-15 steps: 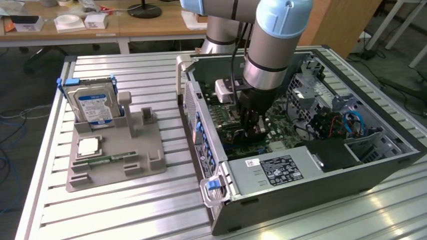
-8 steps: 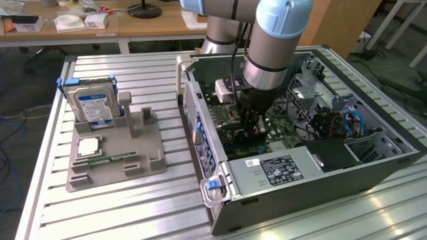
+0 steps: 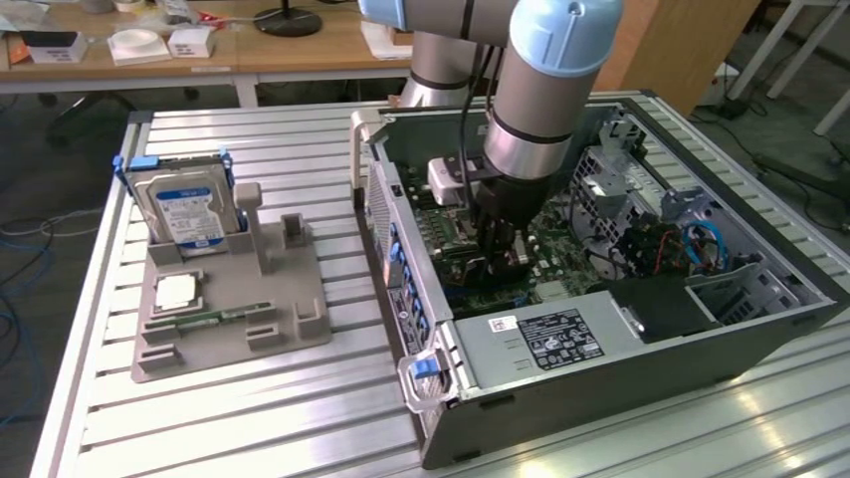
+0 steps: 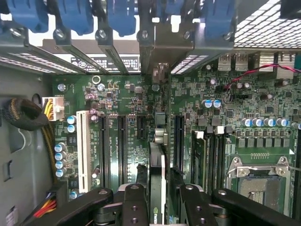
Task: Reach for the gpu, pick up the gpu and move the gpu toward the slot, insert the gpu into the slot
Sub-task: 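Insert the gpu into the slot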
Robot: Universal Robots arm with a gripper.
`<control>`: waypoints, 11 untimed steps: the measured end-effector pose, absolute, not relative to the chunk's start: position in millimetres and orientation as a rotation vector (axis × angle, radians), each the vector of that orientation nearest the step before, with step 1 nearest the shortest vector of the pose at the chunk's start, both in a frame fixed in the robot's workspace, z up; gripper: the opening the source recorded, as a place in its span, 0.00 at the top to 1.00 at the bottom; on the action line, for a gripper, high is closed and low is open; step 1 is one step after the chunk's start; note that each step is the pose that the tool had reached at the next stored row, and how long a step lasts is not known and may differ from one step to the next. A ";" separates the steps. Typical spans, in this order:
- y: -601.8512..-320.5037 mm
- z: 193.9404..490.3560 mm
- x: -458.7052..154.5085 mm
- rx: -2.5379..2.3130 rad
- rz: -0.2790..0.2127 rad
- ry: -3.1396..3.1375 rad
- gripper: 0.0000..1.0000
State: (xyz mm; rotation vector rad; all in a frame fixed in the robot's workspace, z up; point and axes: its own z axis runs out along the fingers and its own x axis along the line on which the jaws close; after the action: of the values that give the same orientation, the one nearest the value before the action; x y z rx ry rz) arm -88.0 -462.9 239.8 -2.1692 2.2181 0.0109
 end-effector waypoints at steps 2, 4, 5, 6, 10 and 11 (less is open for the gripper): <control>-462.9 243.8 -88.1 -2.168 0.011 2.217 0.67; -462.9 249.4 -88.1 -2.168 0.011 2.216 0.67; -462.9 252.2 -88.2 -2.167 0.011 2.216 0.67; -462.9 254.9 -88.2 -2.167 0.011 2.216 0.67; -462.9 262.5 -88.4 -2.166 0.009 2.215 0.67; -462.9 264.4 -88.4 -2.166 0.009 2.215 0.67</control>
State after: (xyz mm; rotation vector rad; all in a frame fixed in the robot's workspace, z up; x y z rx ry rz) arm -88.4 -462.9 264.4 -2.1658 2.2145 0.0088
